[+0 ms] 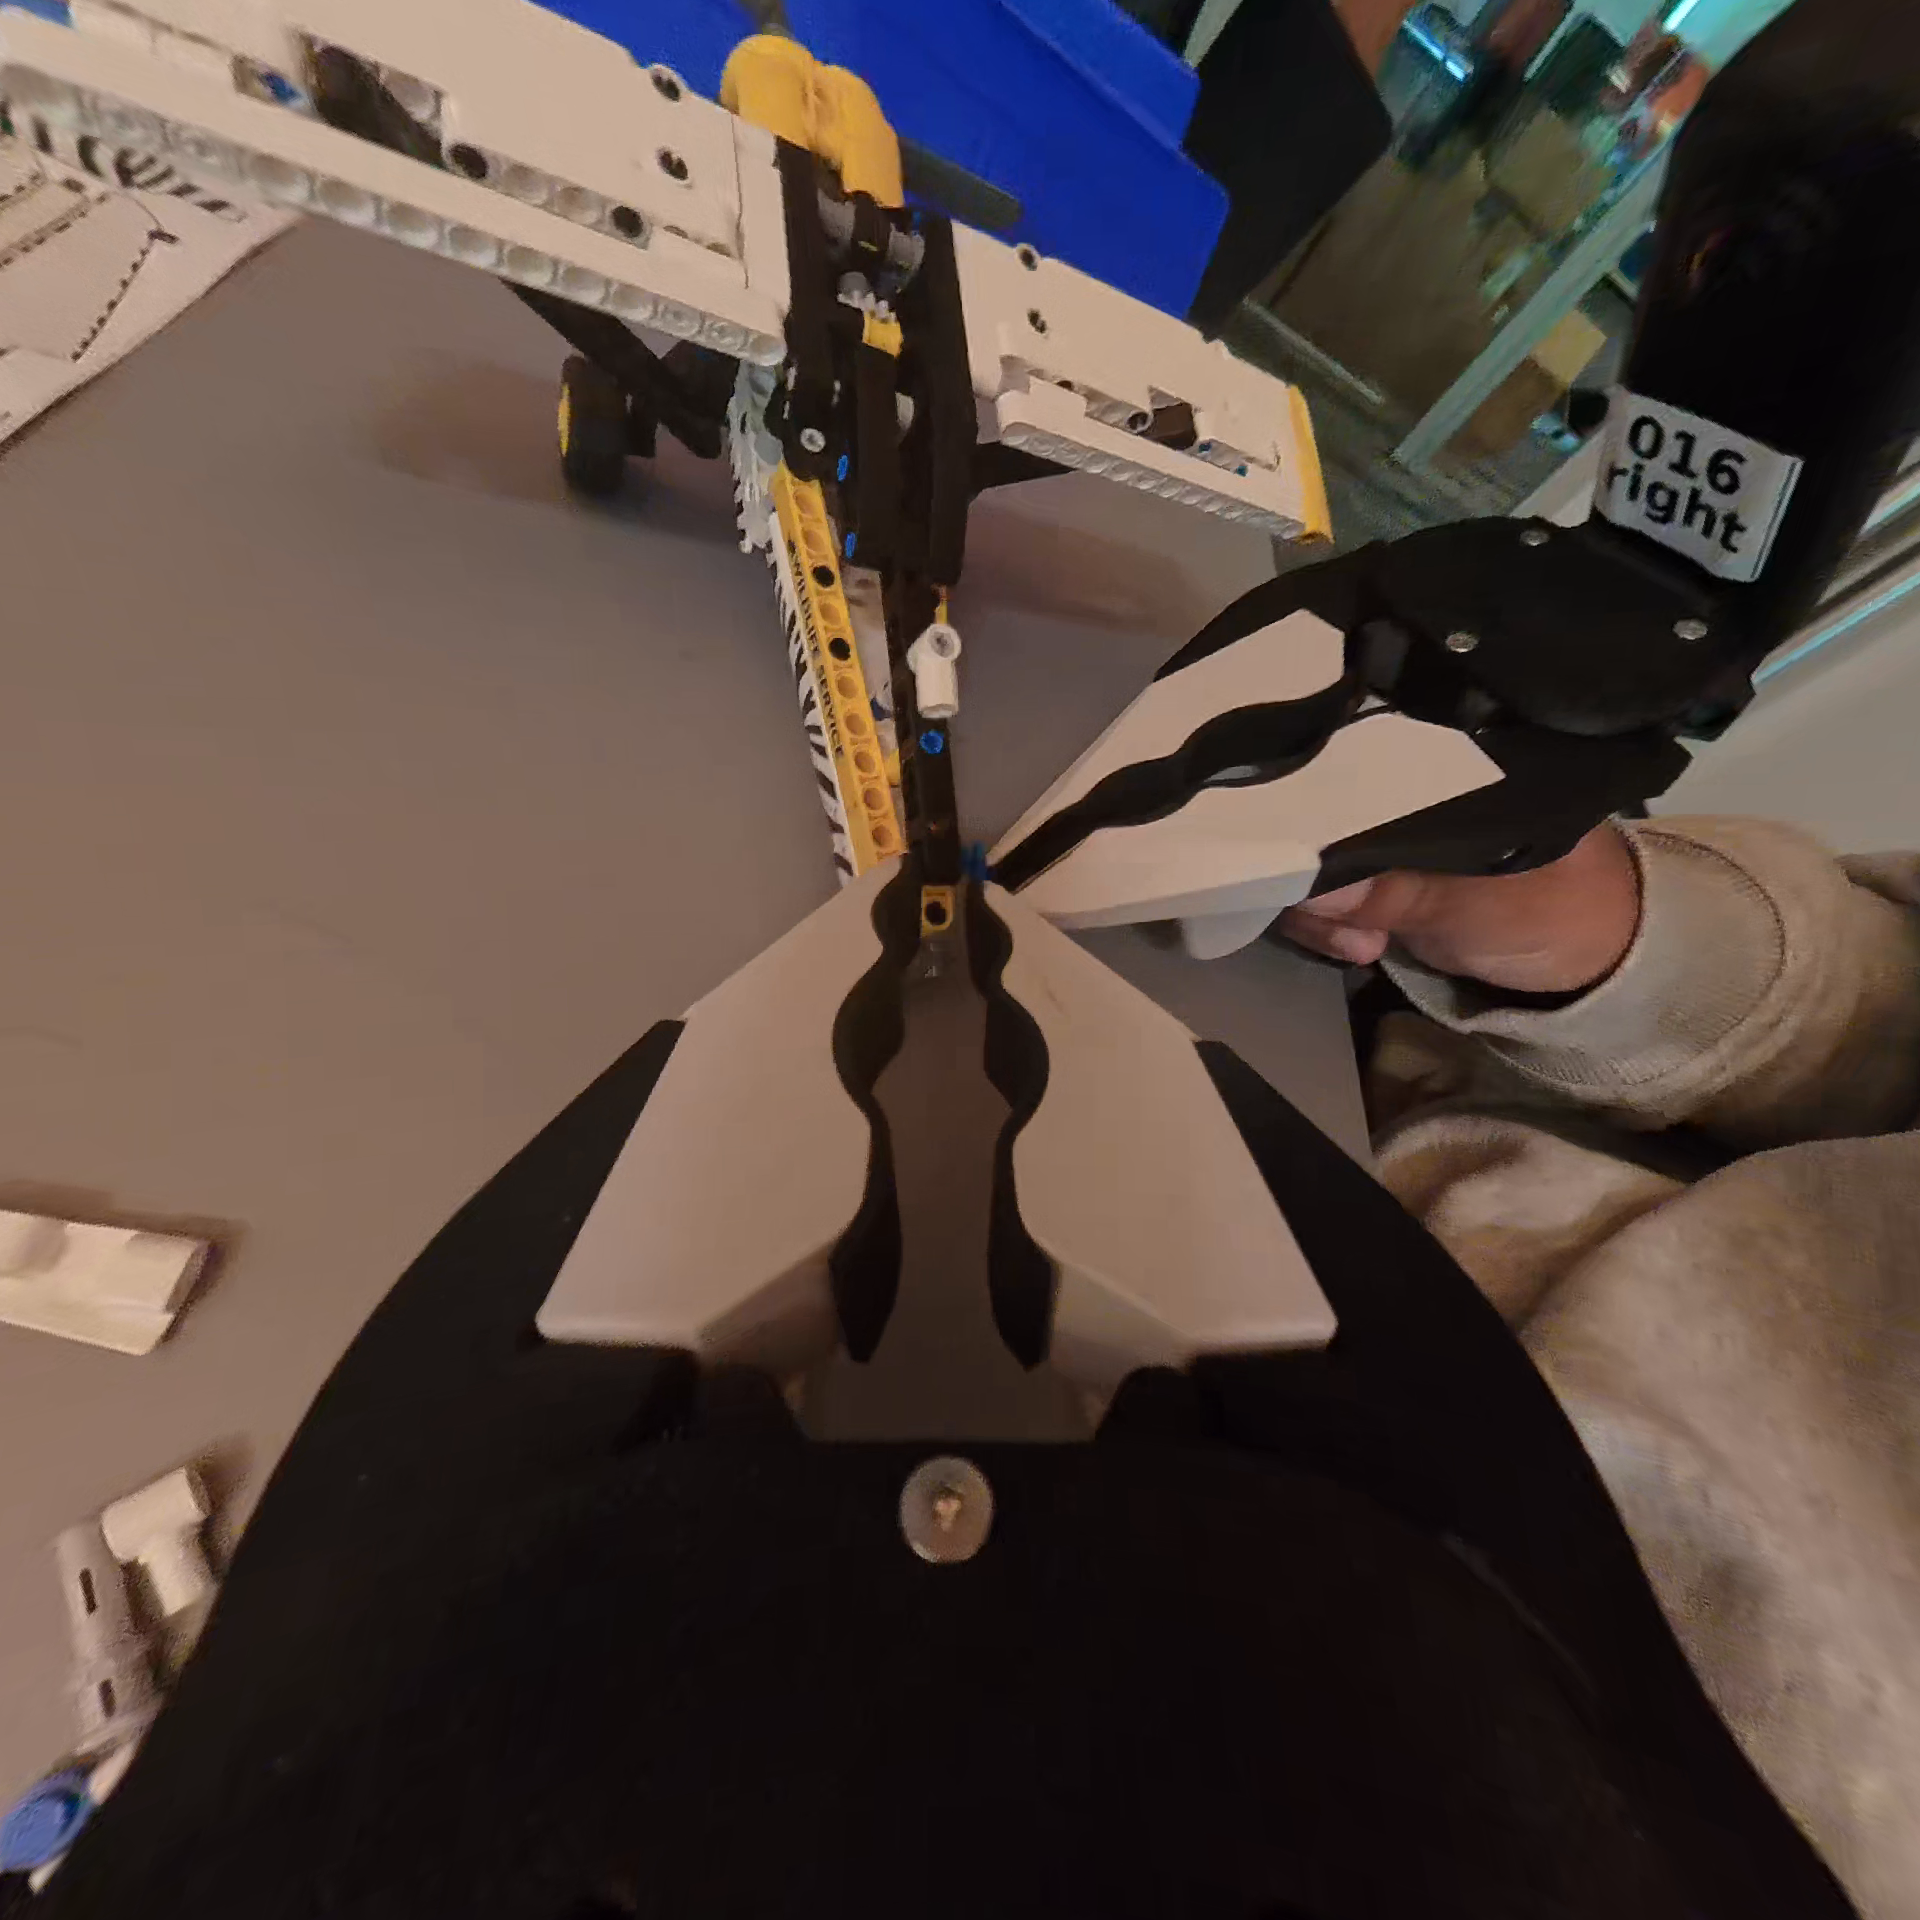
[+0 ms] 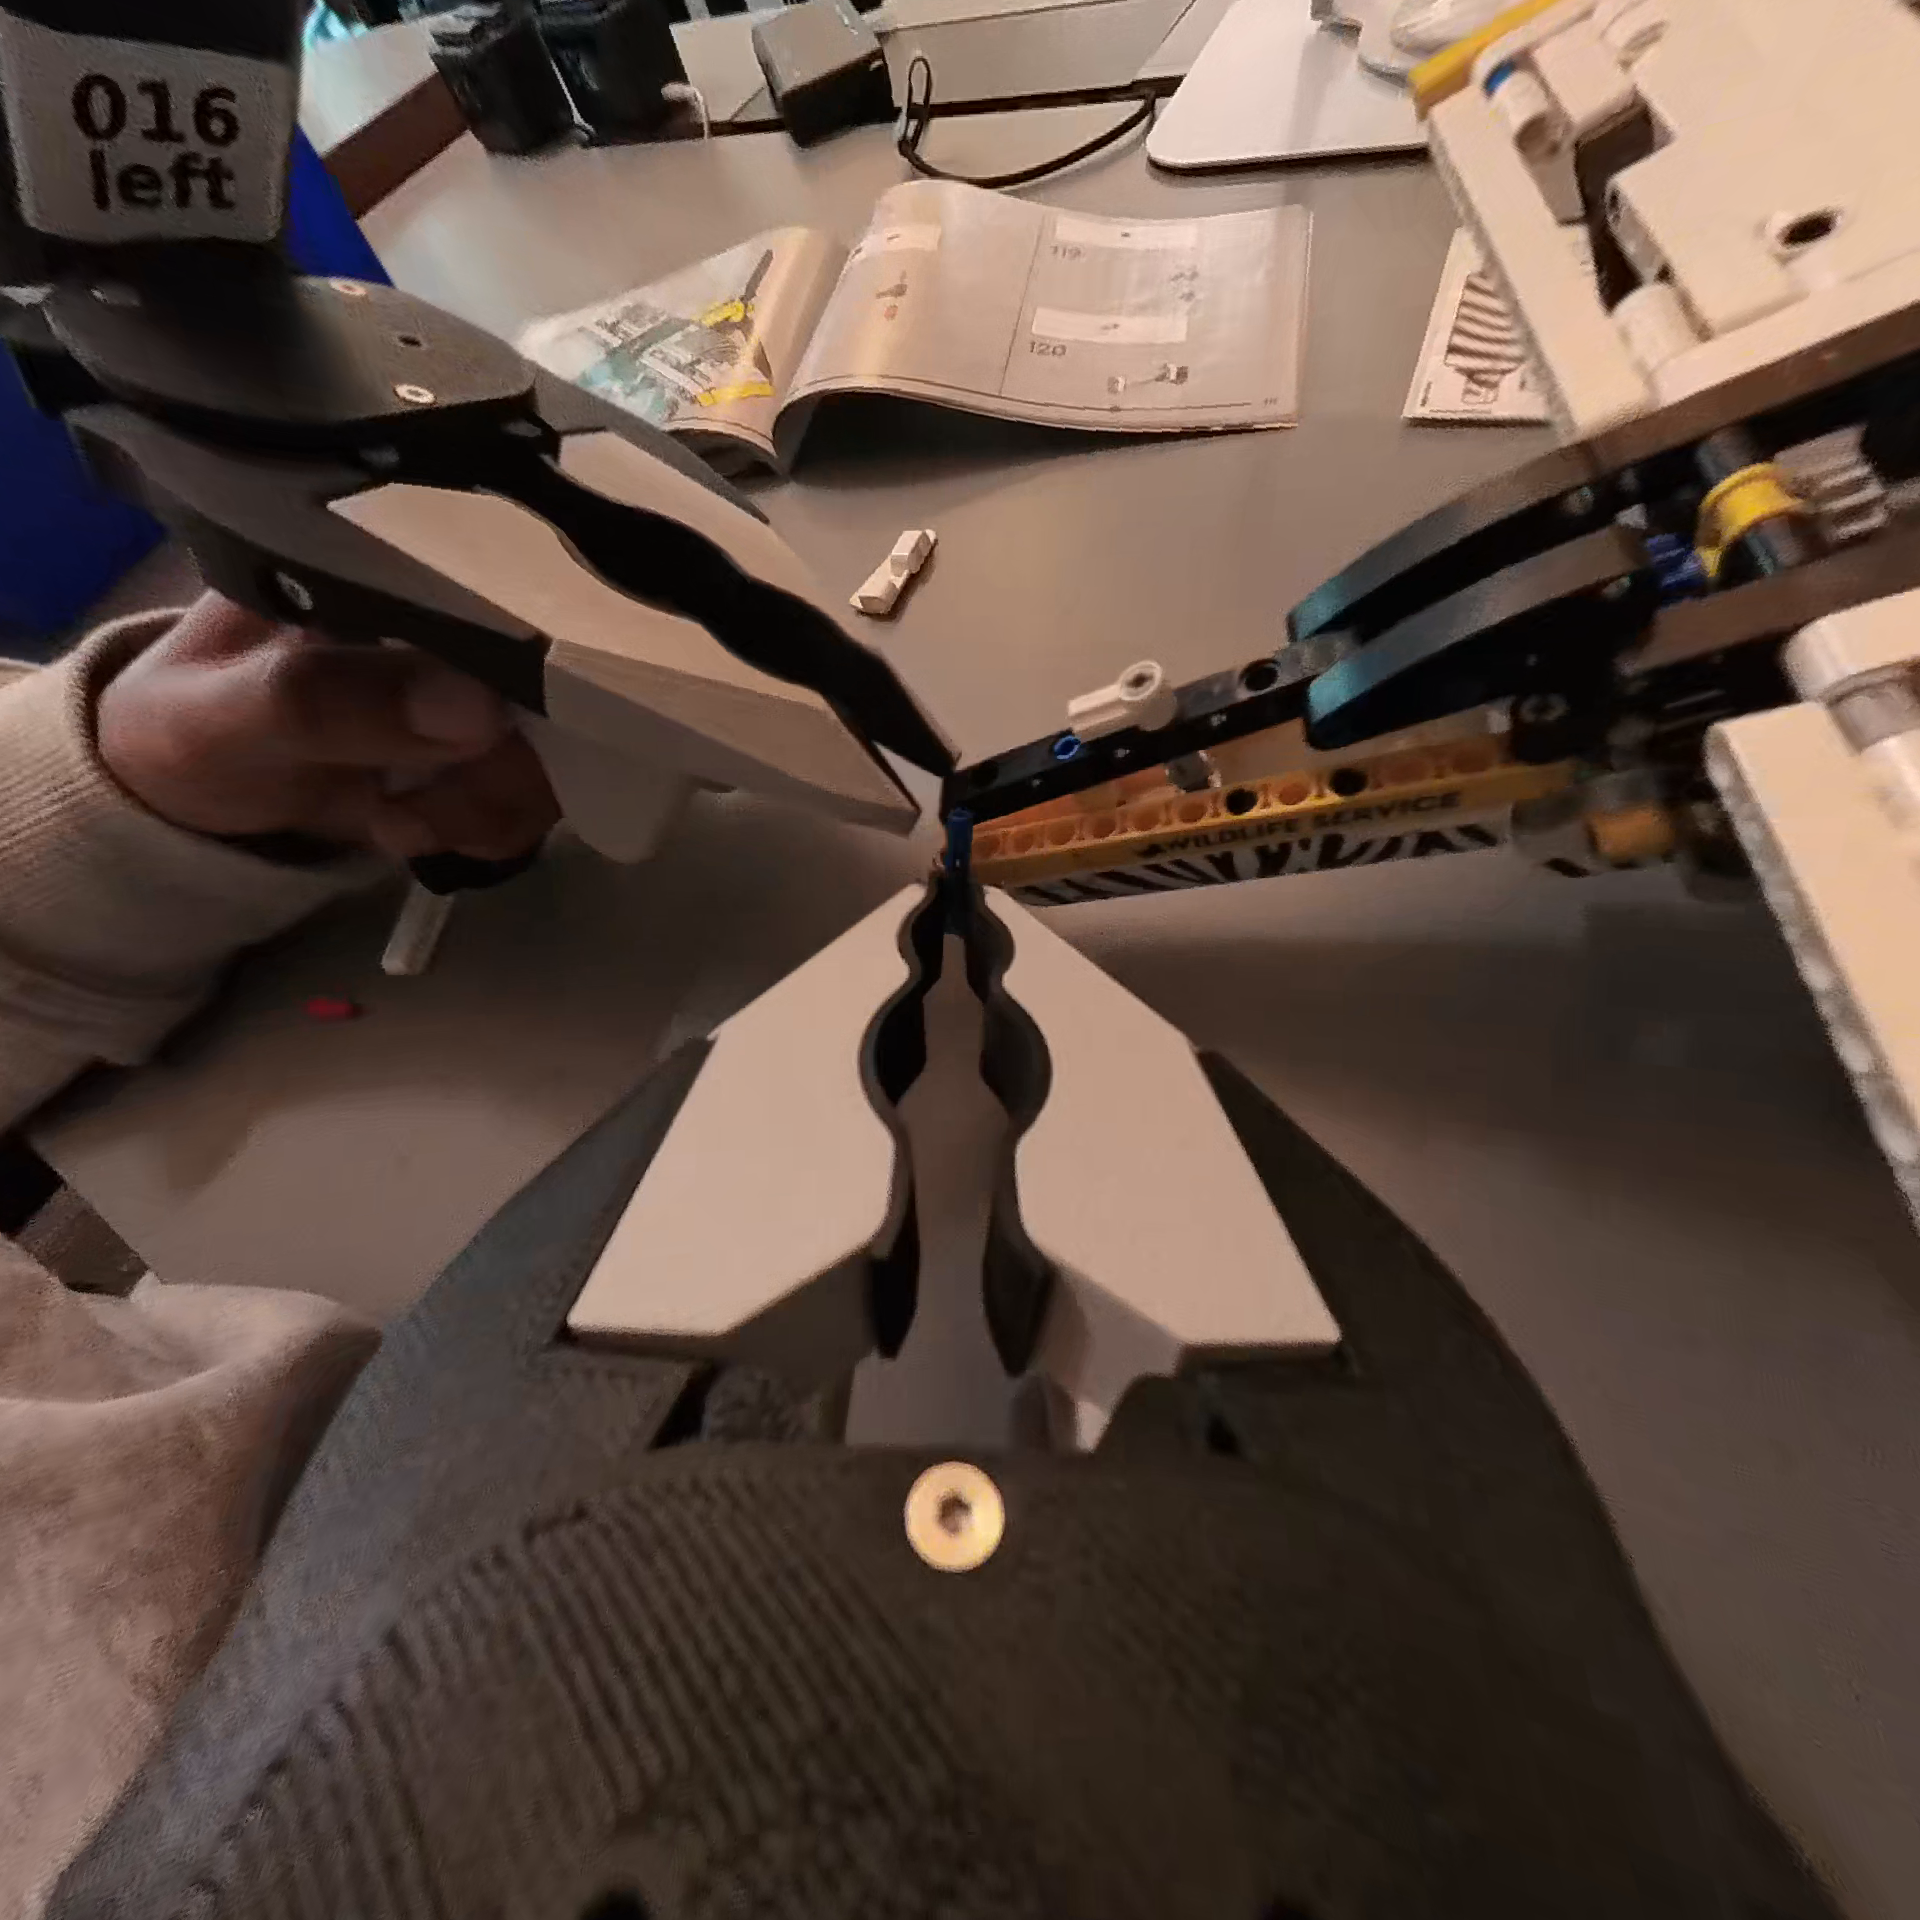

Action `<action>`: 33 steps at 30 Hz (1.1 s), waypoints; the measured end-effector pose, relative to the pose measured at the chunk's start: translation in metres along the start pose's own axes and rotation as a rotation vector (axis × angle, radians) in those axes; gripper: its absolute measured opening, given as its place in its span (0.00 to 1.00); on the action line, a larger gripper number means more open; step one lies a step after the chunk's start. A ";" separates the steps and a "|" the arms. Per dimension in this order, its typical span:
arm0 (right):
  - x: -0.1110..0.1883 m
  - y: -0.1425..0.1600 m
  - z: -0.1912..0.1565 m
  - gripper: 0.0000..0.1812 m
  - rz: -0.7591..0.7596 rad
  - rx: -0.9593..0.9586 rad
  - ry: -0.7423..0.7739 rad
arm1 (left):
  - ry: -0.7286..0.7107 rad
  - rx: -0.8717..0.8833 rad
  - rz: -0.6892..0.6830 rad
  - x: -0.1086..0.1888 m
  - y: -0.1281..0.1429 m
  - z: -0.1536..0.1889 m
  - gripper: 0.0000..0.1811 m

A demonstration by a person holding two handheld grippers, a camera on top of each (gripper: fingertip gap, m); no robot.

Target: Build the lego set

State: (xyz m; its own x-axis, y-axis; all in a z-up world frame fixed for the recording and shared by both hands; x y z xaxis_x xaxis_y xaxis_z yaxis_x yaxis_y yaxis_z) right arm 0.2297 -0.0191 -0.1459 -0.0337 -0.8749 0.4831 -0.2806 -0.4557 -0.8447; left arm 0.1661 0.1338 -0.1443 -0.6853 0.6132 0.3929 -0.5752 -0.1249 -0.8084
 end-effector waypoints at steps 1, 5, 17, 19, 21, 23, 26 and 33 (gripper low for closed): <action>0.001 -0.002 0.000 0.01 -0.014 0.009 0.005 | 0.000 0.010 0.004 0.002 0.000 -0.002 0.05; 0.008 -0.006 -0.001 0.01 -0.042 0.046 0.021 | 0.047 0.046 0.034 0.008 -0.003 -0.007 0.04; 0.022 -0.007 -0.034 0.02 0.146 0.514 0.146 | 0.443 0.393 0.116 0.000 0.005 -0.006 0.08; 0.030 -0.007 -0.040 0.01 0.216 0.613 0.176 | 0.541 0.472 0.143 0.001 0.004 -0.007 0.03; 0.036 -0.009 -0.045 0.00 0.274 0.662 0.171 | 0.619 0.539 0.152 0.000 0.005 -0.006 0.02; 0.045 -0.012 -0.048 0.00 0.364 0.653 0.139 | 0.662 0.576 0.165 -0.002 0.006 -0.005 0.02; 0.046 -0.013 -0.040 0.00 0.345 0.613 0.152 | 0.735 0.607 0.193 -0.001 0.004 -0.002 0.01; 0.049 -0.010 -0.032 0.06 0.352 0.552 0.047 | 0.745 0.594 0.172 -0.002 0.005 -0.003 0.01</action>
State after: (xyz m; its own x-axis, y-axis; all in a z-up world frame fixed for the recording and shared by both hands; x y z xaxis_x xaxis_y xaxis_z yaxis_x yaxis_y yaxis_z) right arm 0.1998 -0.0520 -0.1063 -0.0787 -0.9847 0.1553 0.2875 -0.1716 -0.9423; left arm 0.1656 0.1342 -0.1504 -0.4397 0.8615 -0.2538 -0.7658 -0.5073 -0.3952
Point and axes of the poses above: each gripper's, where its closed fingertips meet, x back along the fingers, y out of its underside, z = x × y across the jaws, the point moved 10 cm from there along x, back along the fingers
